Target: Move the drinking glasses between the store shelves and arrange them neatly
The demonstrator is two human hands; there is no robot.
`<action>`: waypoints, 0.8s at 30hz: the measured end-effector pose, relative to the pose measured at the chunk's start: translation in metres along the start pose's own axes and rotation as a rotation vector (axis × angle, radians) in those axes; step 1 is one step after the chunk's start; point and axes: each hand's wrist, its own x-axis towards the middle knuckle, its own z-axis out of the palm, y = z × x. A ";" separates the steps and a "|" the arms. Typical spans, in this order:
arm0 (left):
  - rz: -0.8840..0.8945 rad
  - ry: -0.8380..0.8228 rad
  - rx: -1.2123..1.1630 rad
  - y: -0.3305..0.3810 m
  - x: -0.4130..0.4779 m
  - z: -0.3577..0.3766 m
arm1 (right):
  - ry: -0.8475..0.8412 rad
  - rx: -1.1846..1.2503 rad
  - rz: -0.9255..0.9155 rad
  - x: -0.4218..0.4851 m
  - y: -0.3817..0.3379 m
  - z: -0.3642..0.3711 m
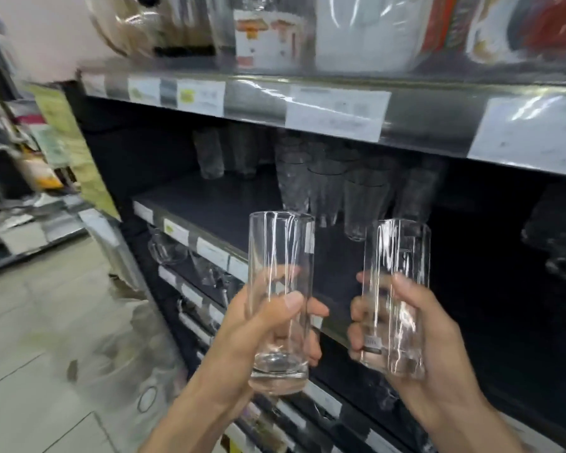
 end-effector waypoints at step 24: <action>-0.050 0.006 0.121 0.088 0.074 -0.228 | 0.136 -0.091 -0.053 0.135 0.085 0.169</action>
